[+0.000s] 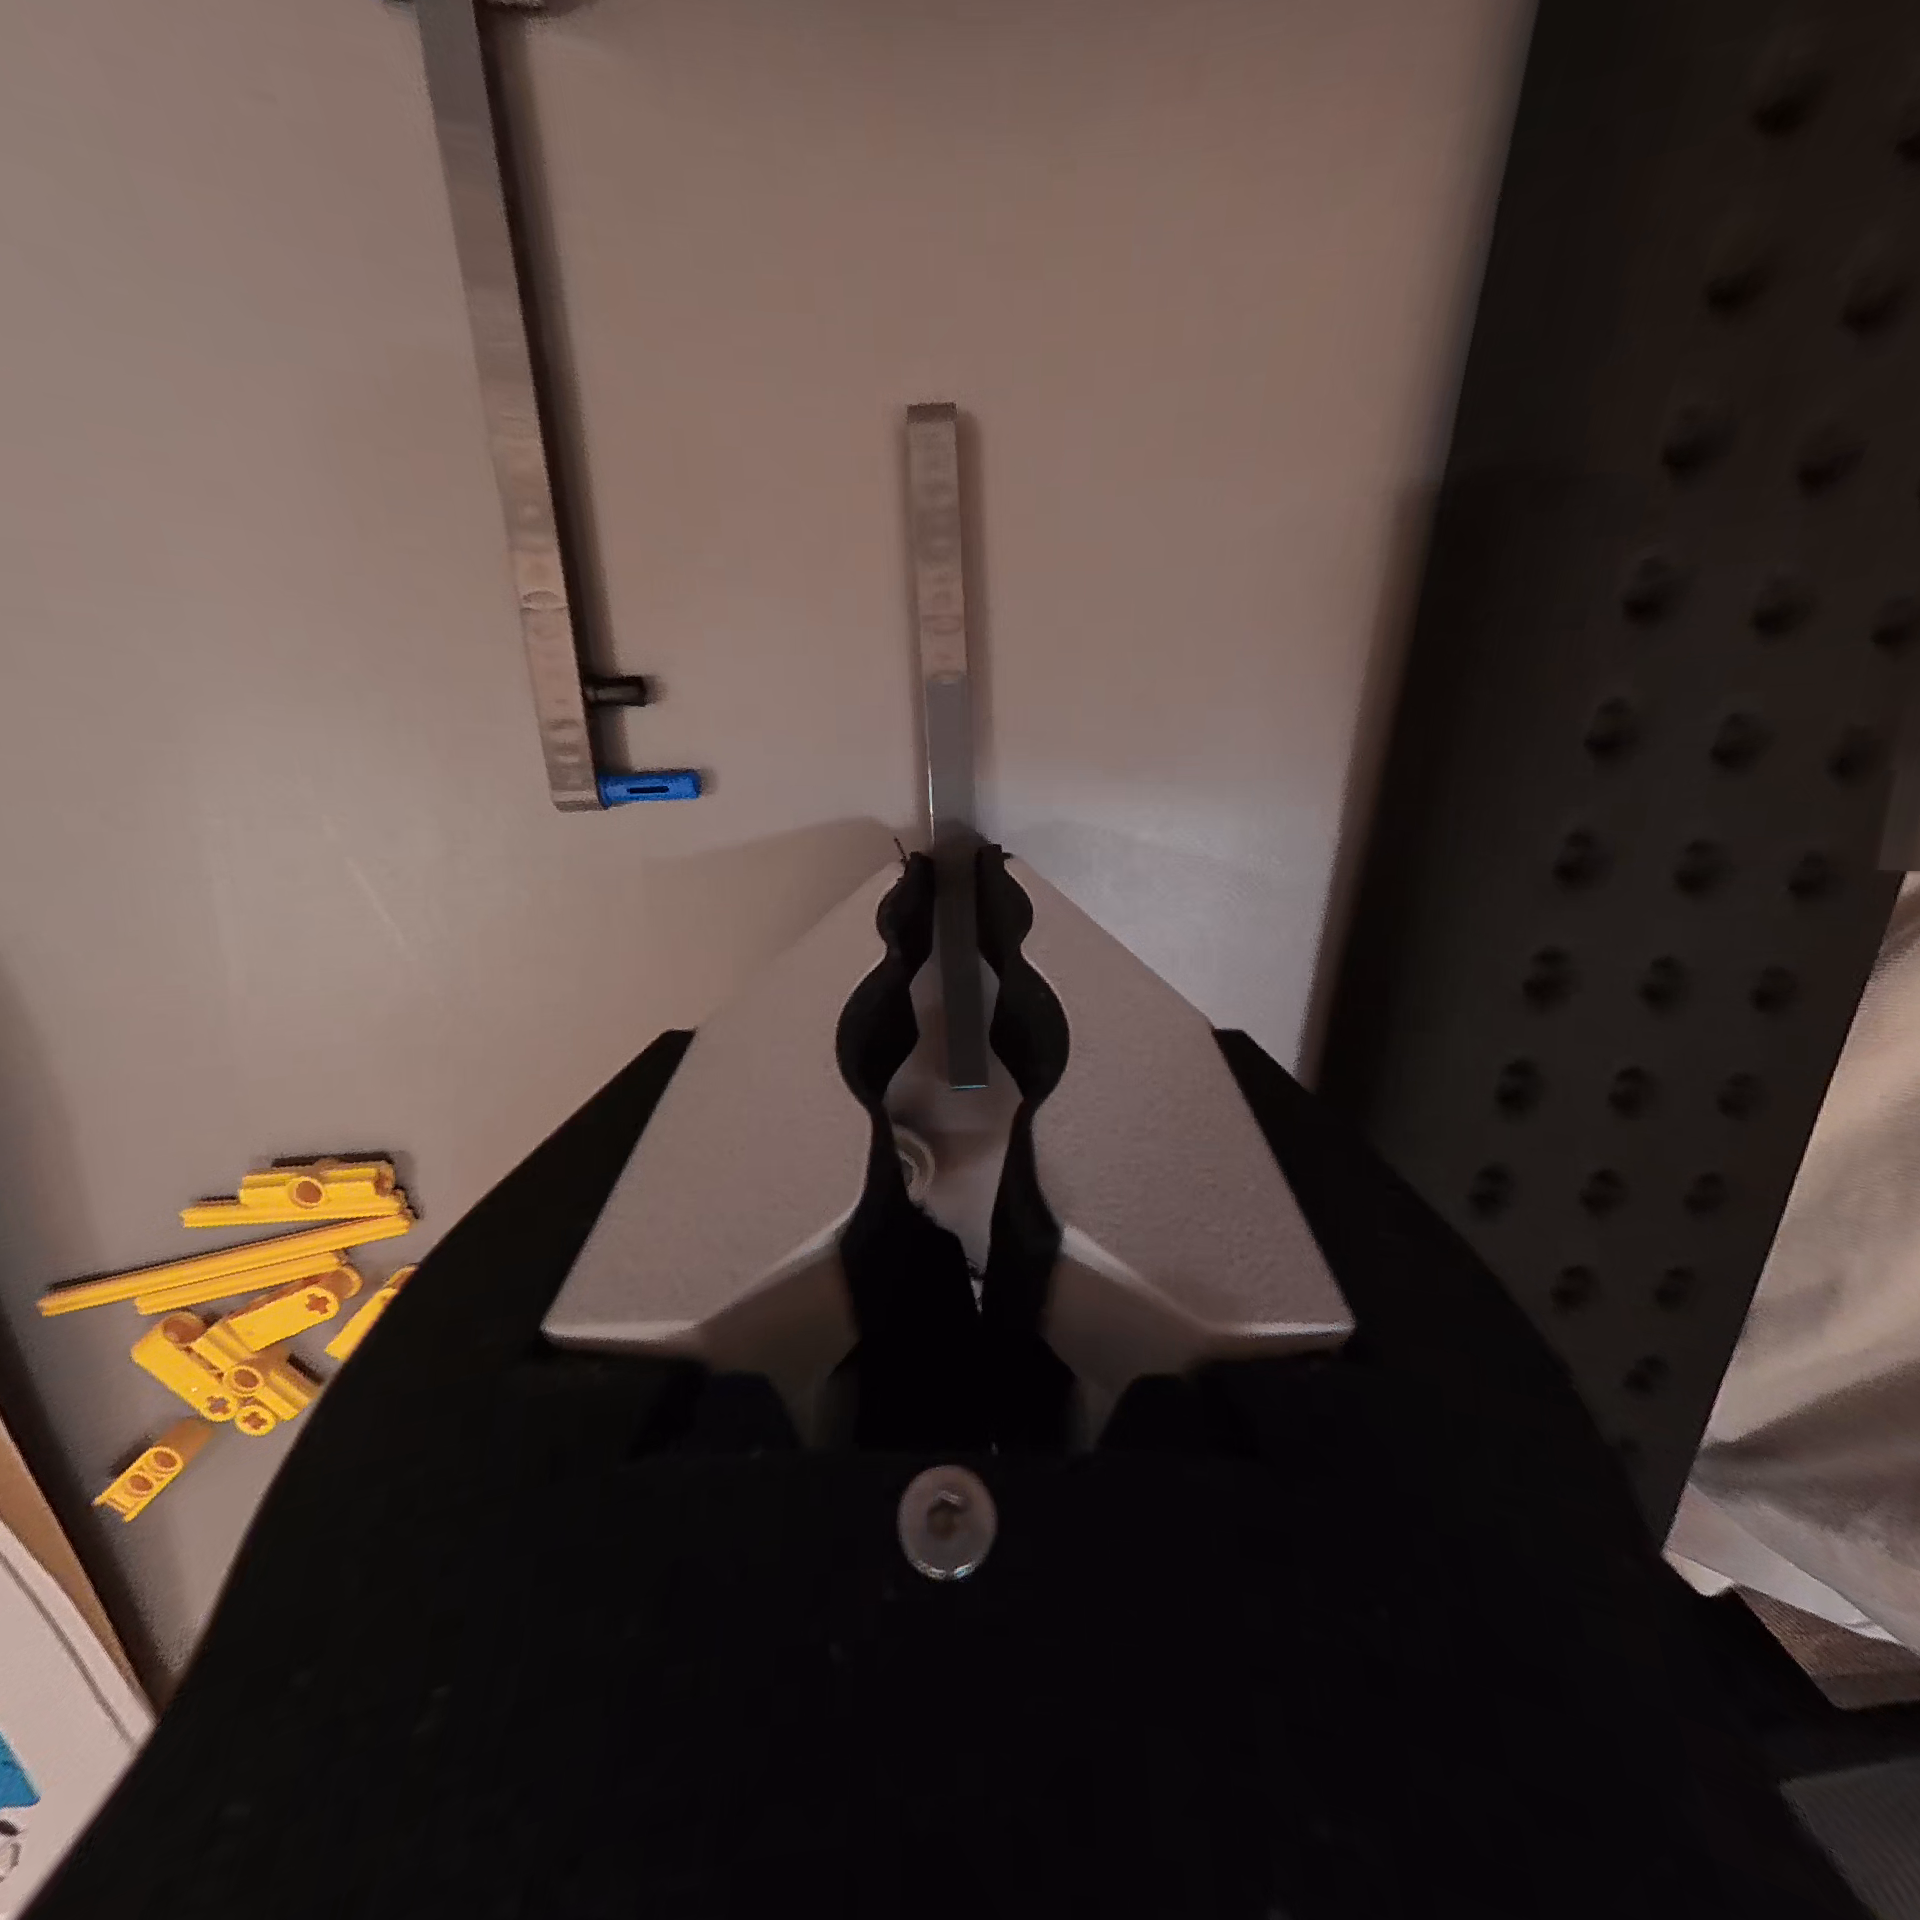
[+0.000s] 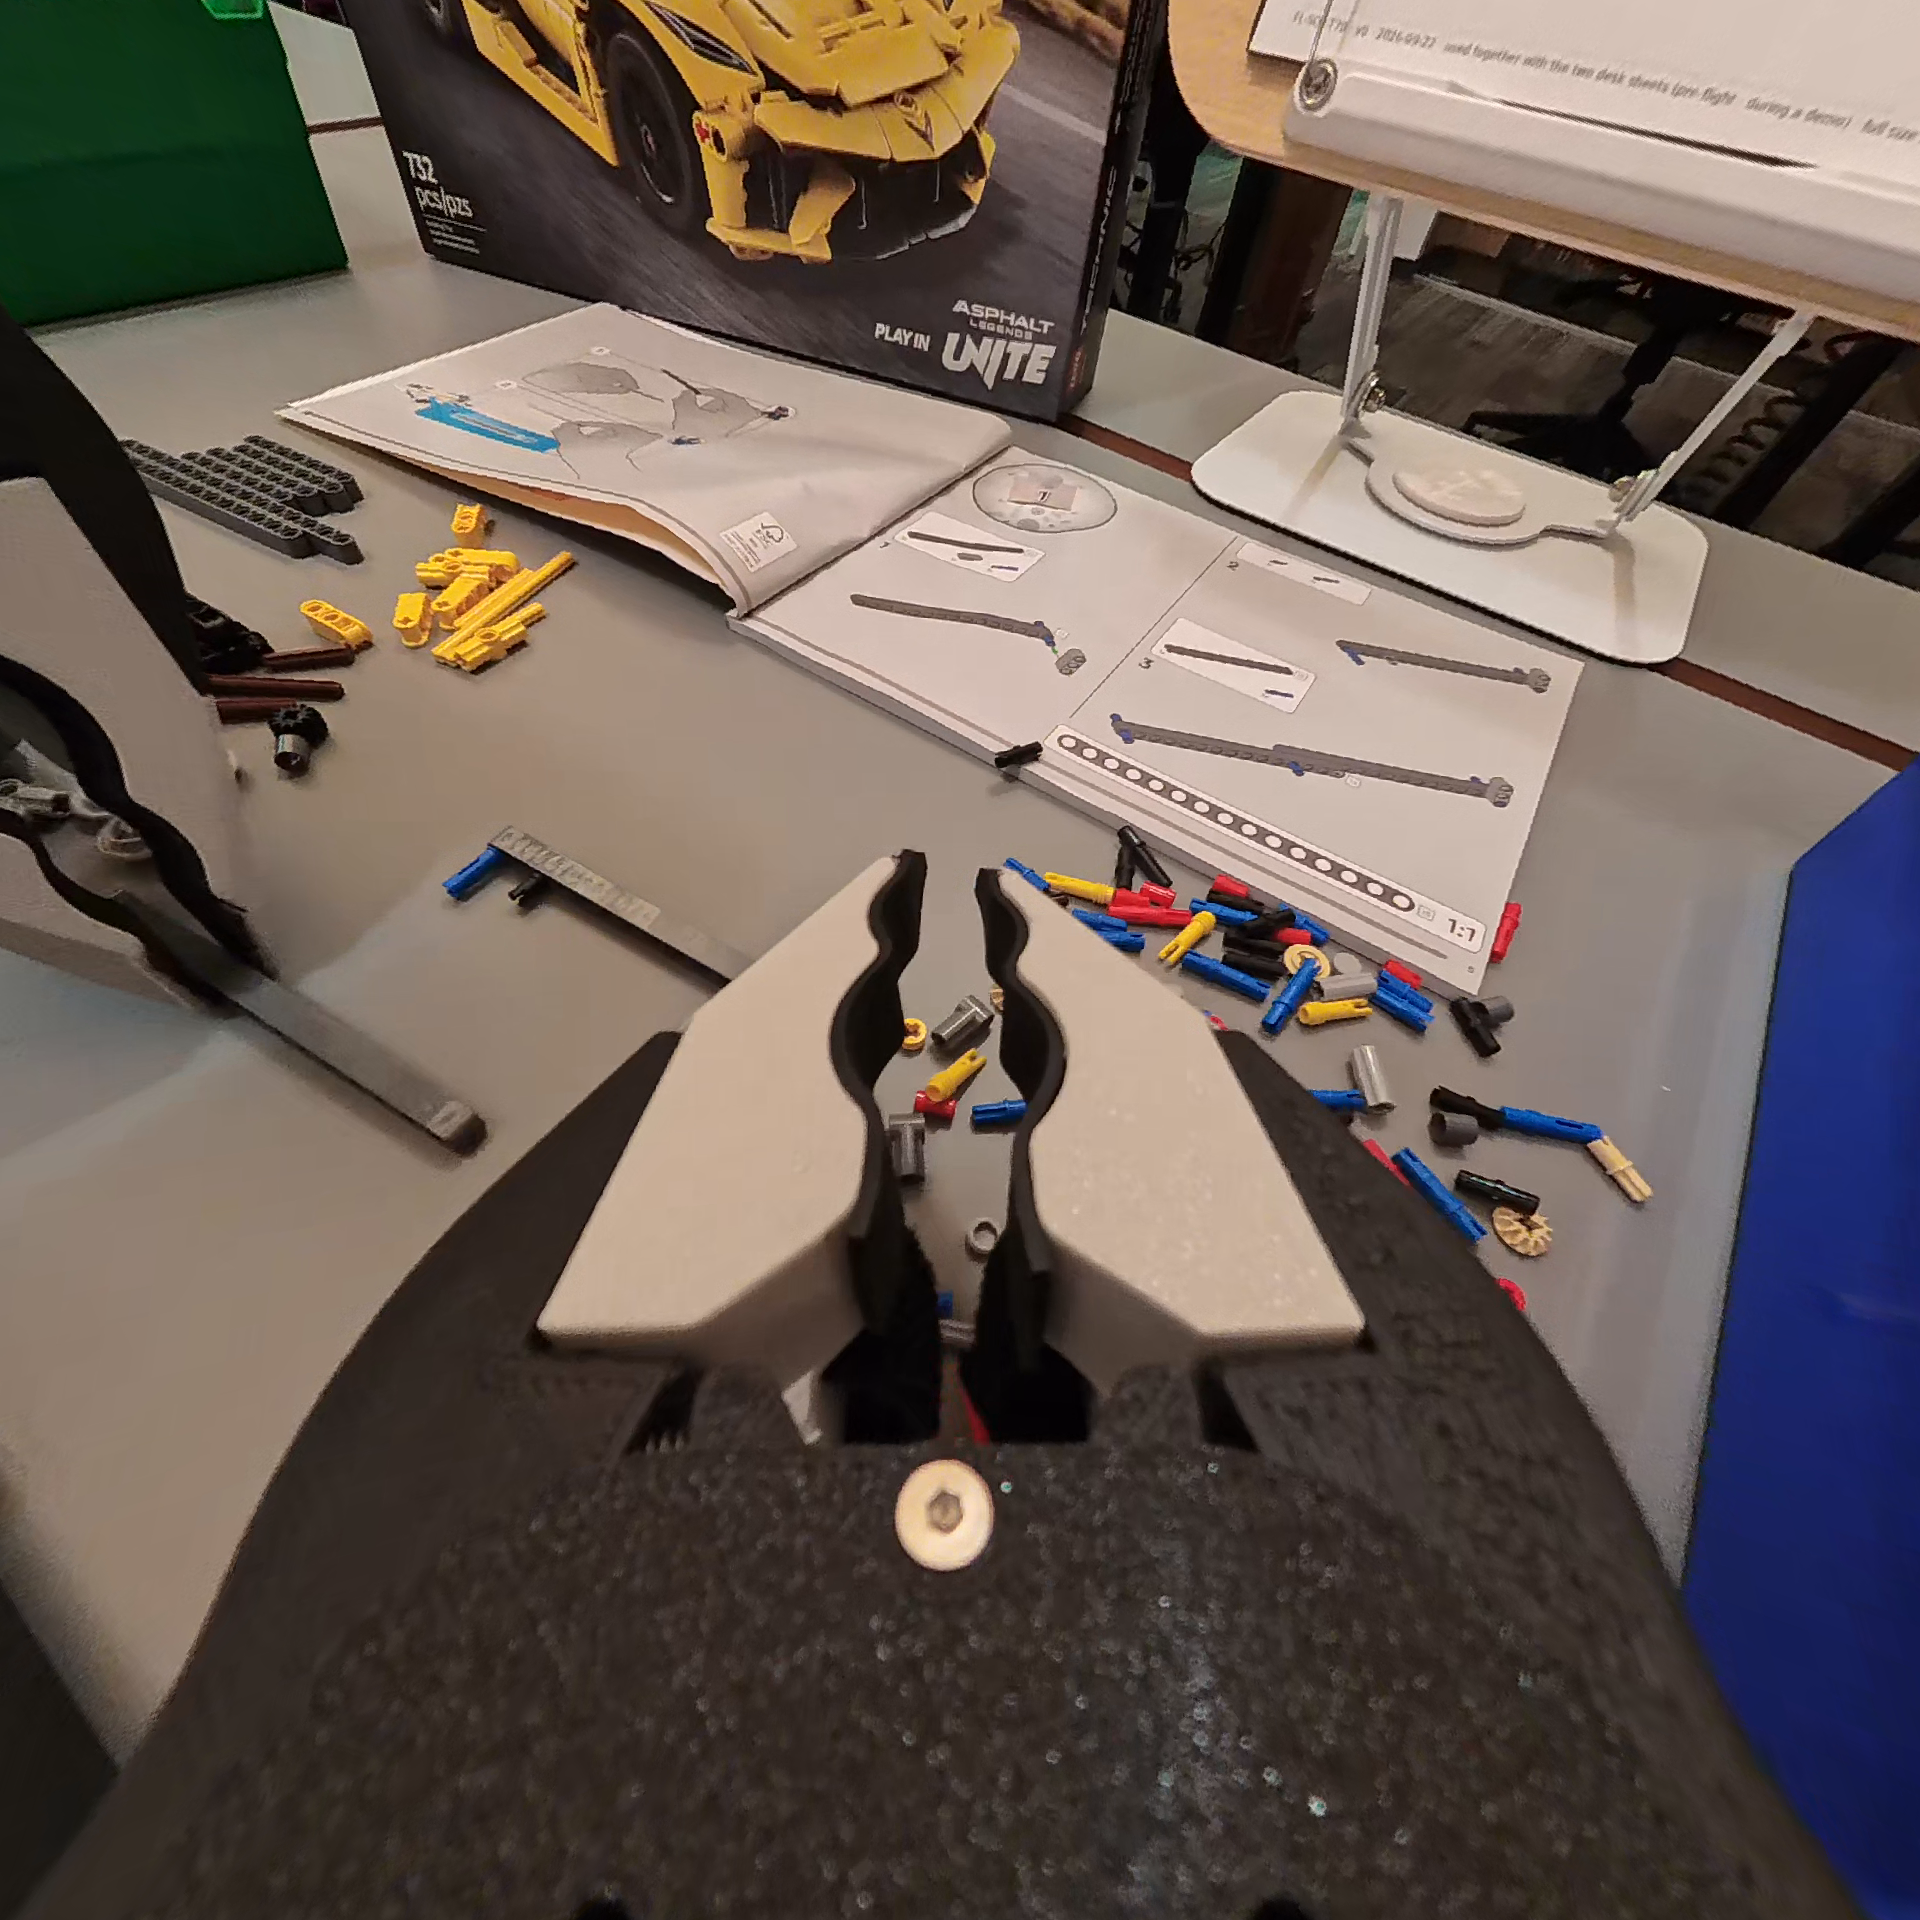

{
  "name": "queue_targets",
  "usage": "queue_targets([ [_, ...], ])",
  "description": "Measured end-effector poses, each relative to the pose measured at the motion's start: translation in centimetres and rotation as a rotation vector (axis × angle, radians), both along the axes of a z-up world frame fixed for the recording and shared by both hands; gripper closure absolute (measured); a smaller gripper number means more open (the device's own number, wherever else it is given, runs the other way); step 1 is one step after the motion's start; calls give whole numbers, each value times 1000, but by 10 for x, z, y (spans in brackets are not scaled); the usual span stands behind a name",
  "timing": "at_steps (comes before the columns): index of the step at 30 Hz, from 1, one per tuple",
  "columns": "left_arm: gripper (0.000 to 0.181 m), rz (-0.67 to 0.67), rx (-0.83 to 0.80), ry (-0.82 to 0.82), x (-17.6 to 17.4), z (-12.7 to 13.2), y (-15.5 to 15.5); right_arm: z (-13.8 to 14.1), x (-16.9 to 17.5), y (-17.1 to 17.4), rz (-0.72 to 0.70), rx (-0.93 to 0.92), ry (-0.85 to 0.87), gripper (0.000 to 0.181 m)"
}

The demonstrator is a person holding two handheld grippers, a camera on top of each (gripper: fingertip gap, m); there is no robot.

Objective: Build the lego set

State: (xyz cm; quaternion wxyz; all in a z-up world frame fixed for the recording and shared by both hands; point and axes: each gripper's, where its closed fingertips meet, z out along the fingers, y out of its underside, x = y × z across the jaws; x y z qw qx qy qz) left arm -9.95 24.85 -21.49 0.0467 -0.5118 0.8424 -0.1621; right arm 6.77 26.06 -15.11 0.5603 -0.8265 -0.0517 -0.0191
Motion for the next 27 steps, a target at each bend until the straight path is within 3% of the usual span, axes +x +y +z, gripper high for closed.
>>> queue_targets([
  [8, 175, 1, 28, -19, 2, 0, -1, -3, -3, 1, 13, -9, -8, 170],
  [13, 158, 59, -32, -145, 6, 19, -3, -1, -2, 0, 10, -3, -4, 170],
  [18, 156, 229, -158, -450, -7, 66, 11, 1, 9, -2, -40, 8, -15, 170],
  [23, 151, 483, -364, -840, -8, 108, 31, 3, 44, -11, -217, 14, -13, 170],
  [27, 149, 565, -388, -953, 0, 115, 48, -6, 72, -19, -363, -52, -2, 165],
])
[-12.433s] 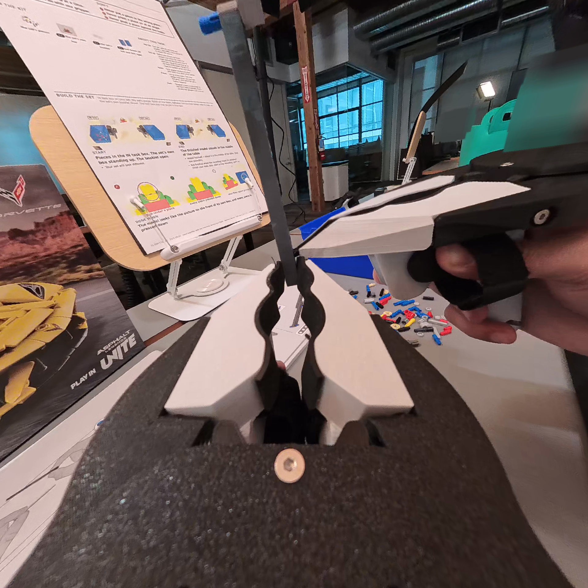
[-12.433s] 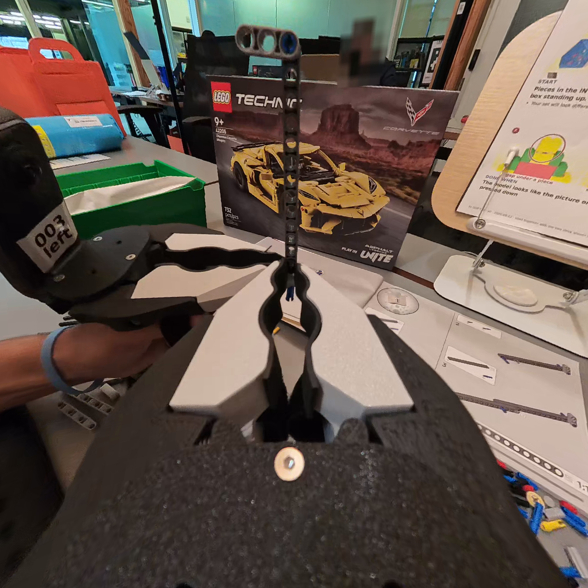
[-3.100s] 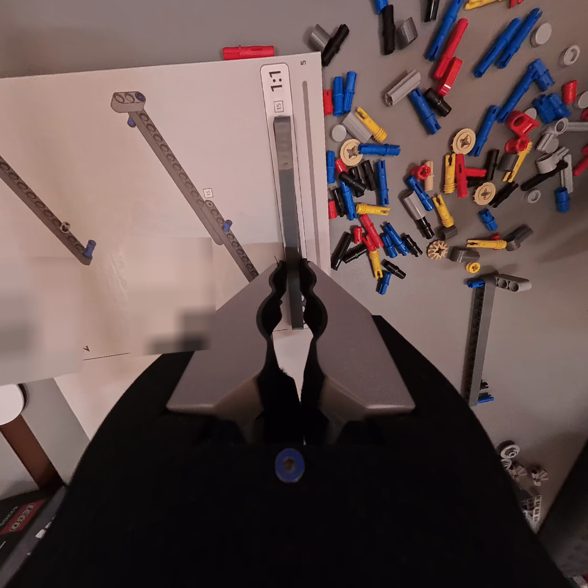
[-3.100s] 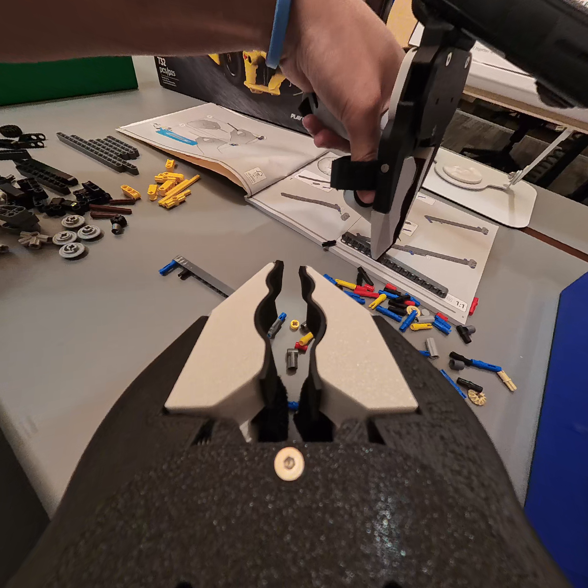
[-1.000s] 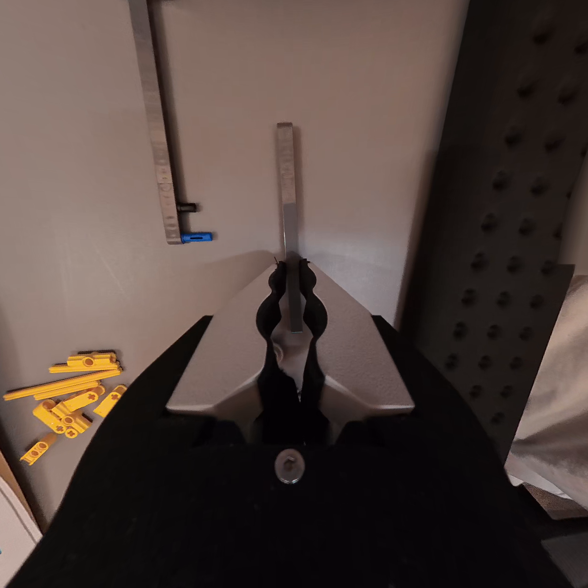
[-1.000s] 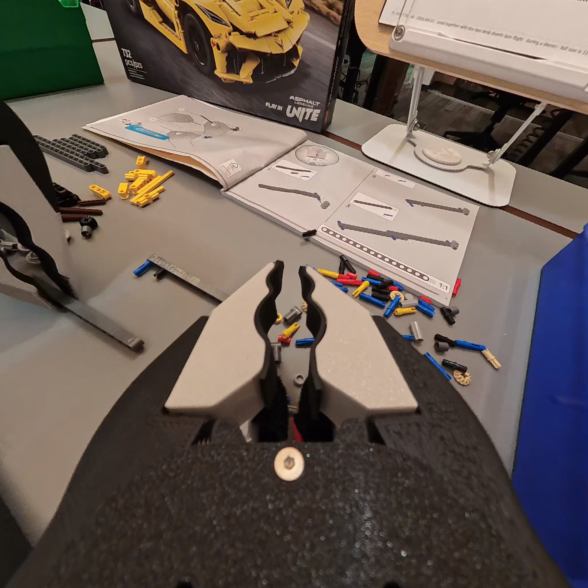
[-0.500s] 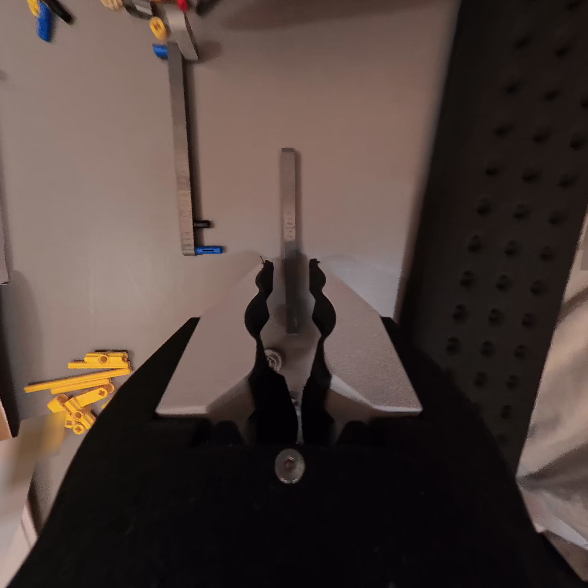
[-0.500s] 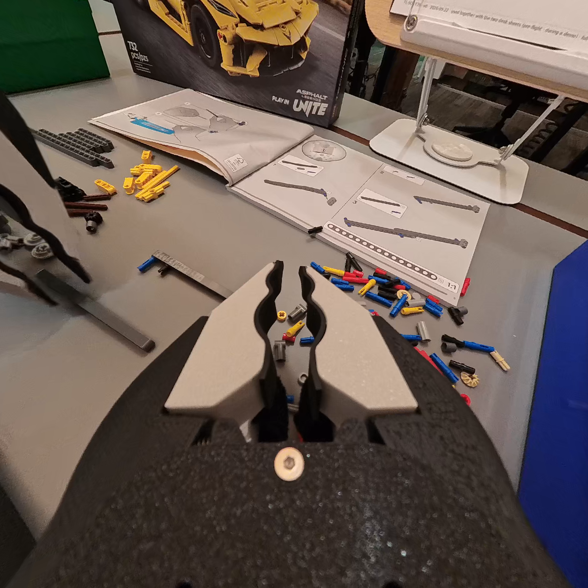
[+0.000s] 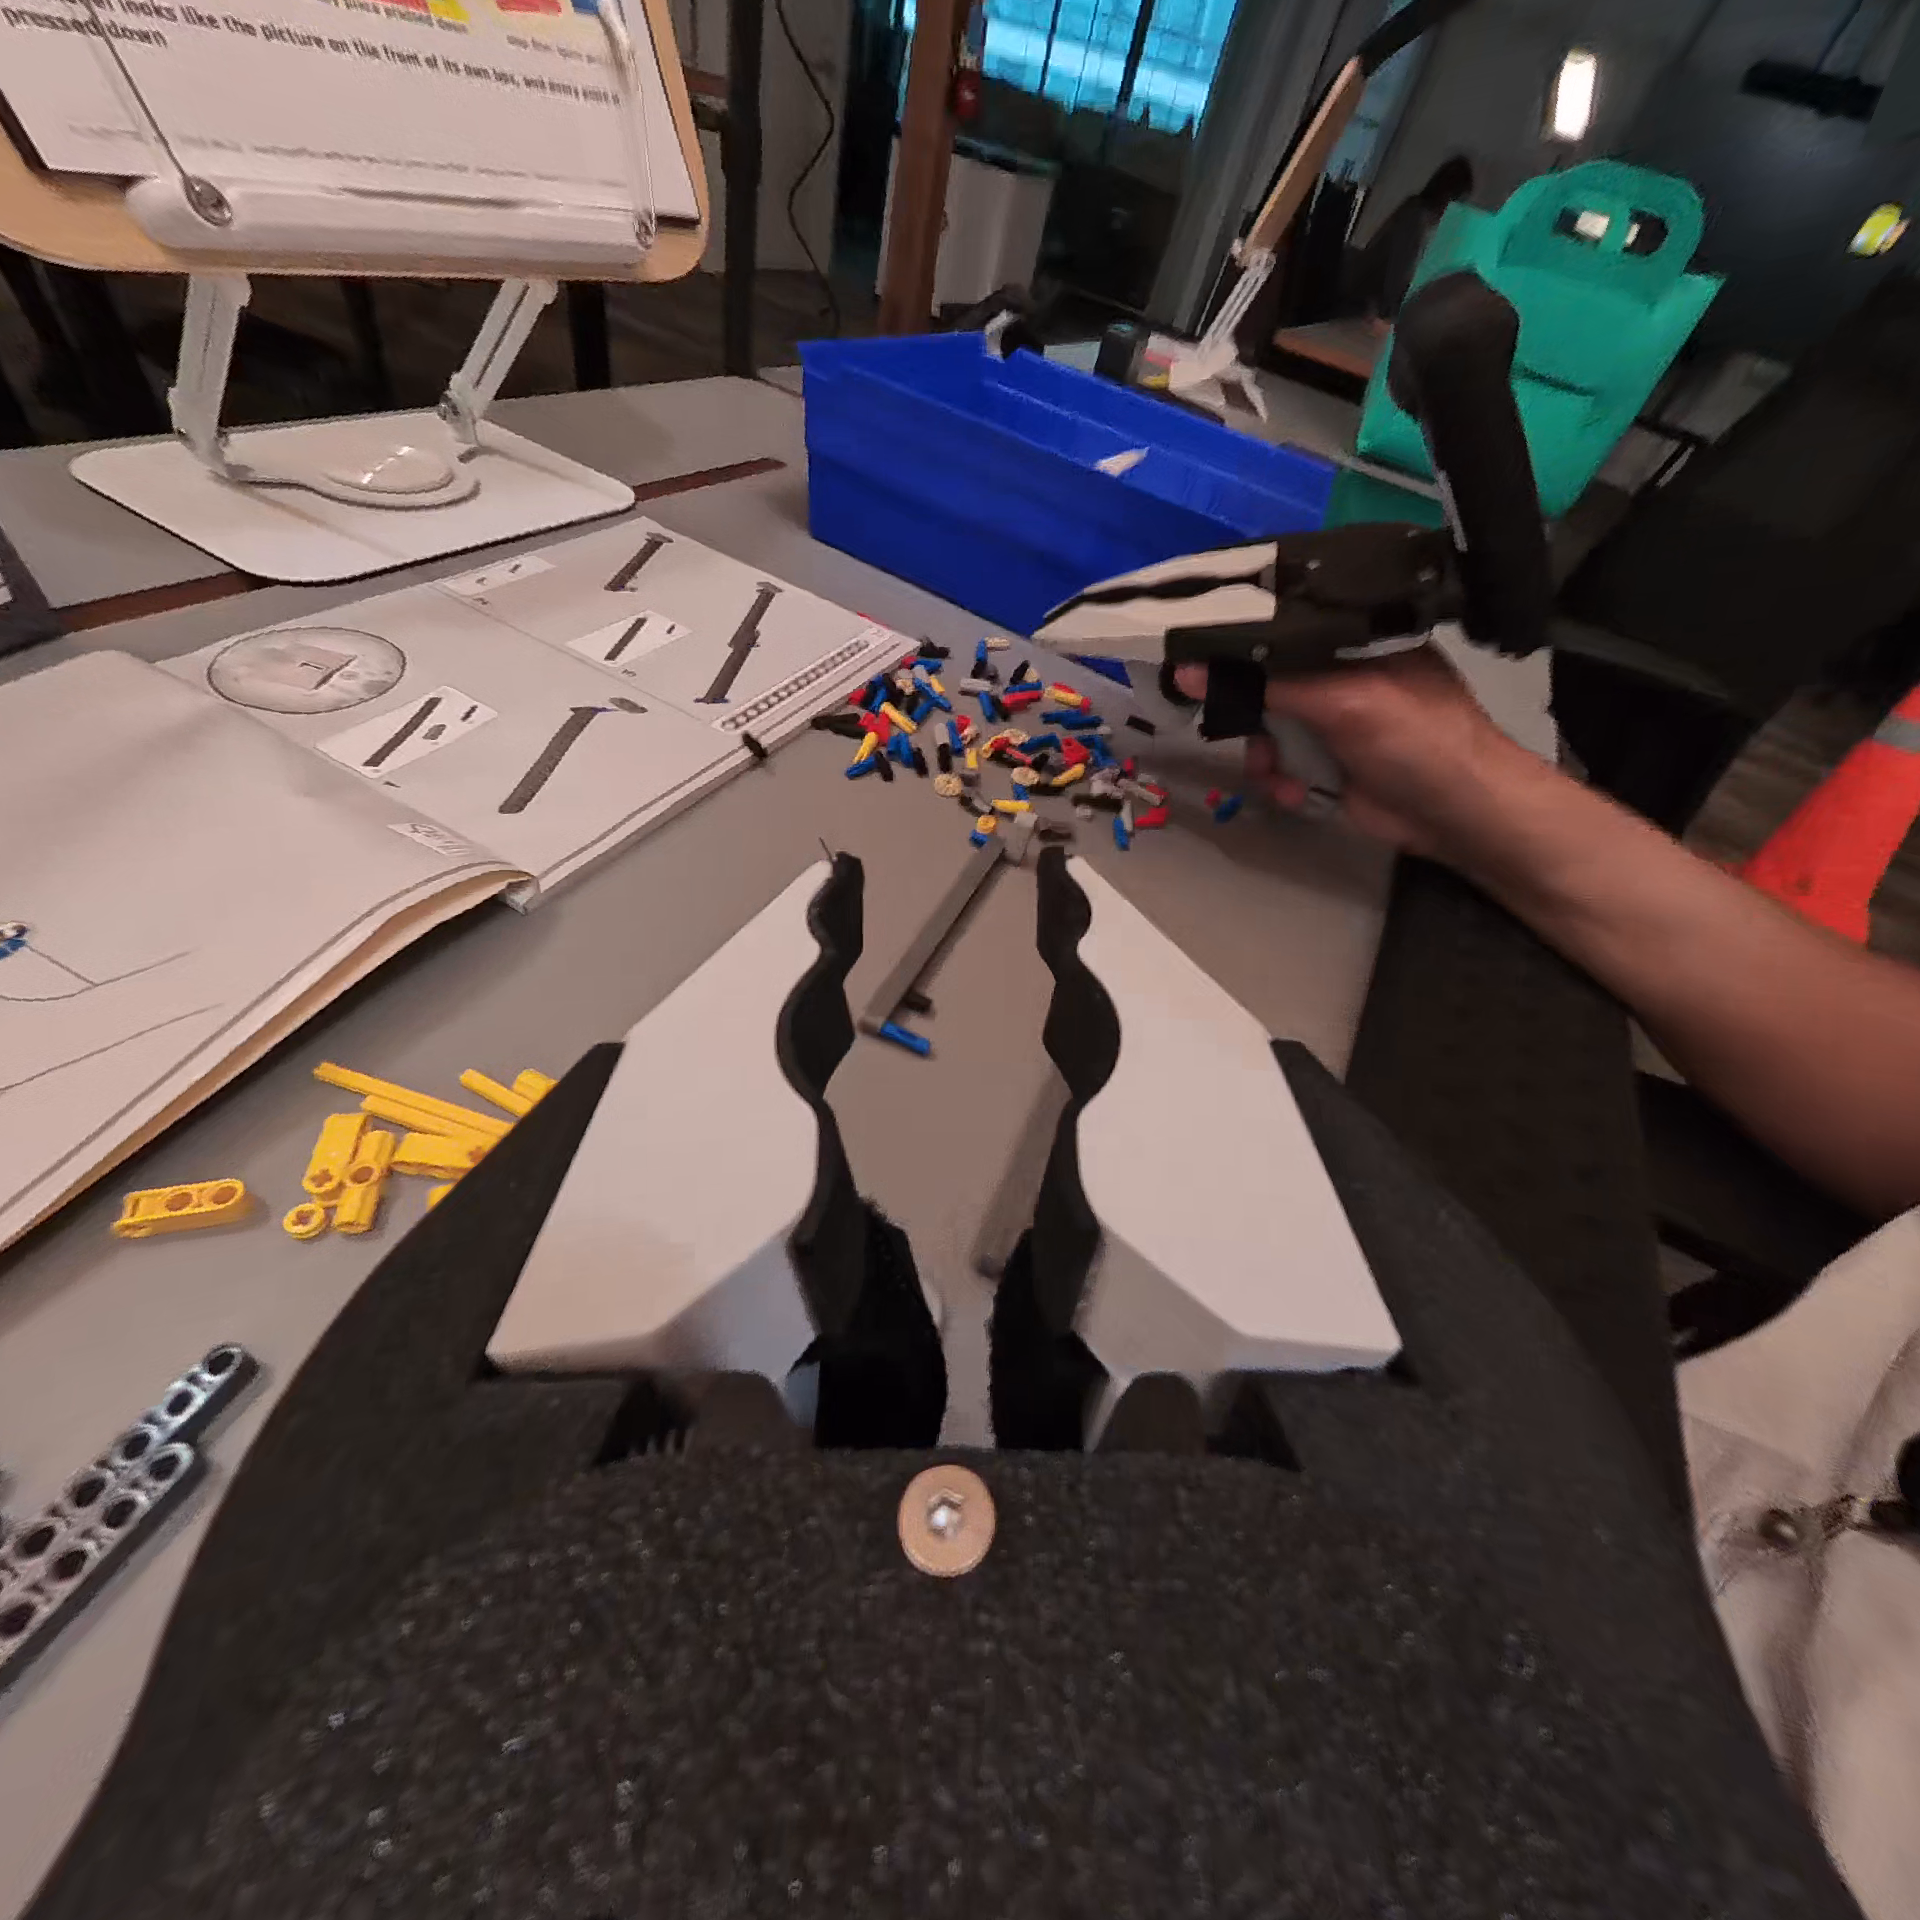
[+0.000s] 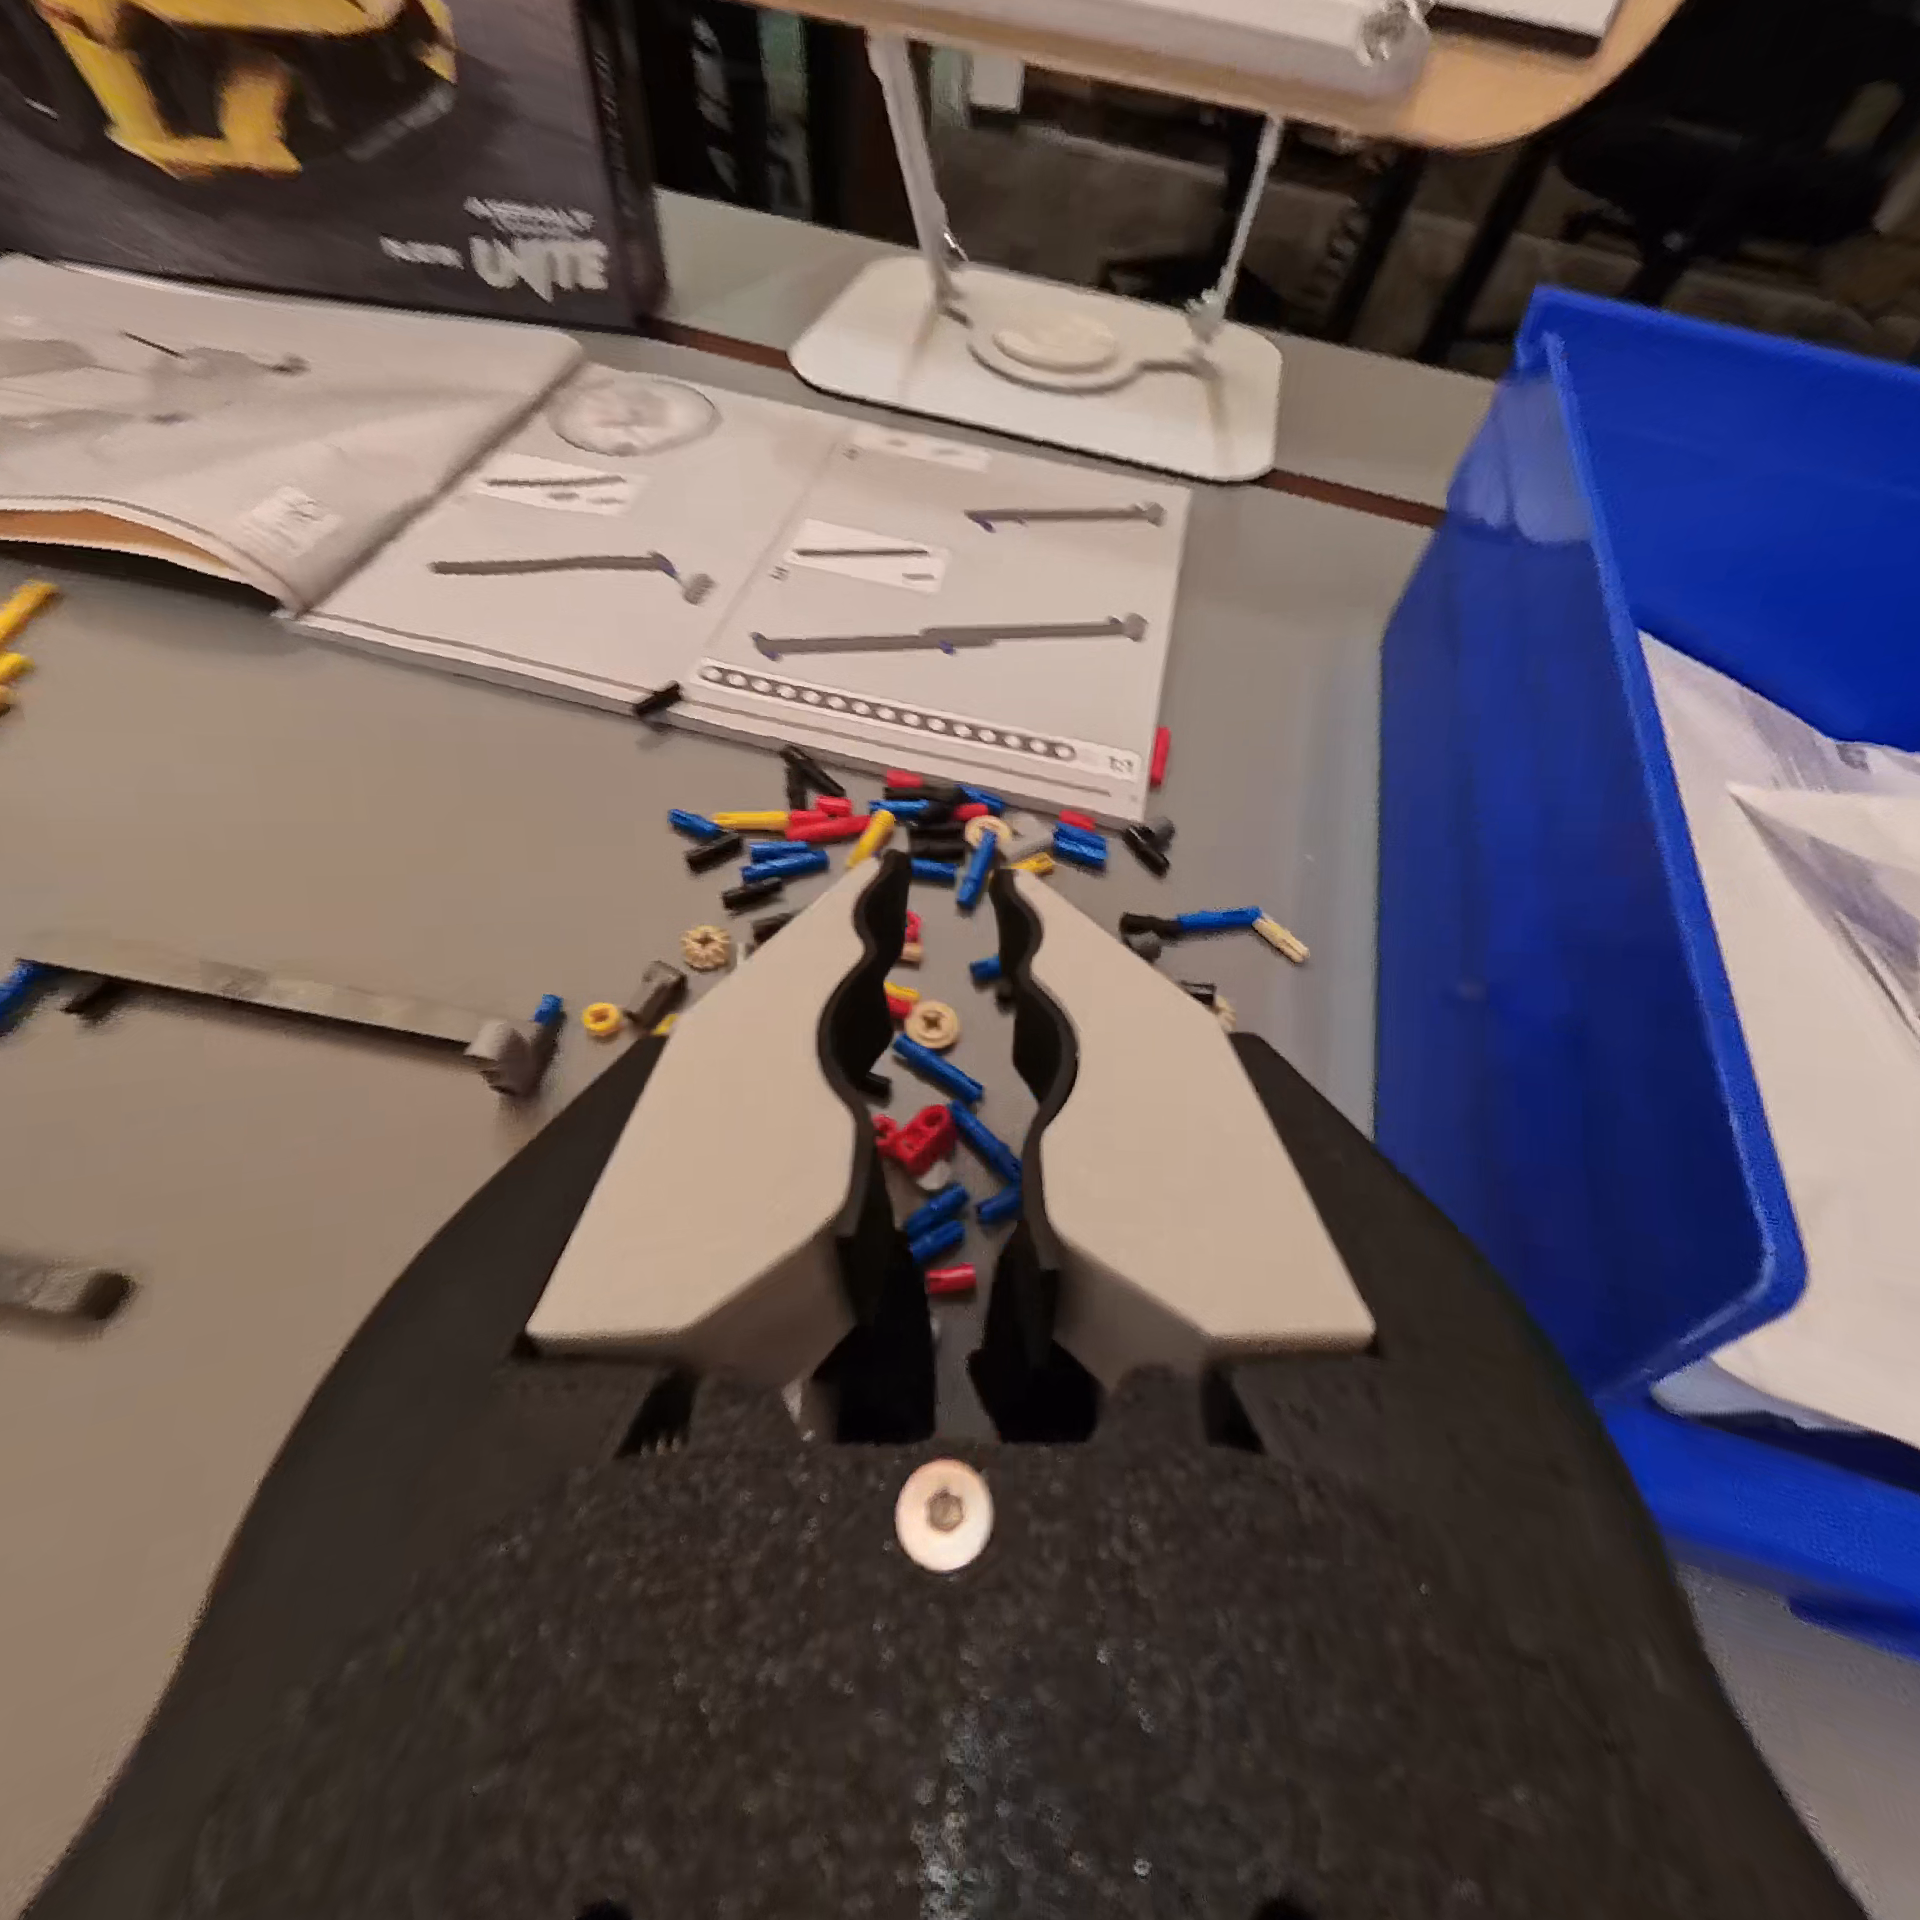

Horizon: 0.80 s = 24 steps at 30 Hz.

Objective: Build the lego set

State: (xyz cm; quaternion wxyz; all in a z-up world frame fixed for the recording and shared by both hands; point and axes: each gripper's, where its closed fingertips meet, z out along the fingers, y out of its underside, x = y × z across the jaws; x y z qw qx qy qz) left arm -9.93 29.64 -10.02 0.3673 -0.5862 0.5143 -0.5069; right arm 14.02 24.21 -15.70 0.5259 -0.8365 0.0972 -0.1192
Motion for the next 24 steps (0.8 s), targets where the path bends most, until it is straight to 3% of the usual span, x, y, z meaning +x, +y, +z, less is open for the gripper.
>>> queue_targets([
  [5, 150, -38, 101, 125, 10, -13, 15, -5, 11, 11, -33, -92, 30, 165],
  [10, 154, -69, 92, 219, 26, -21, 28, -9, 18, 34, -11, -185, 32, 163],
  [19, 155, -139, -21, 159, 50, -24, 25, -35, 19, 35, -49, -250, 121, 164],
  [24, 155, -134, 20, 135, 48, -22, 28, -46, 17, 34, -25, -313, 151, 164],
])
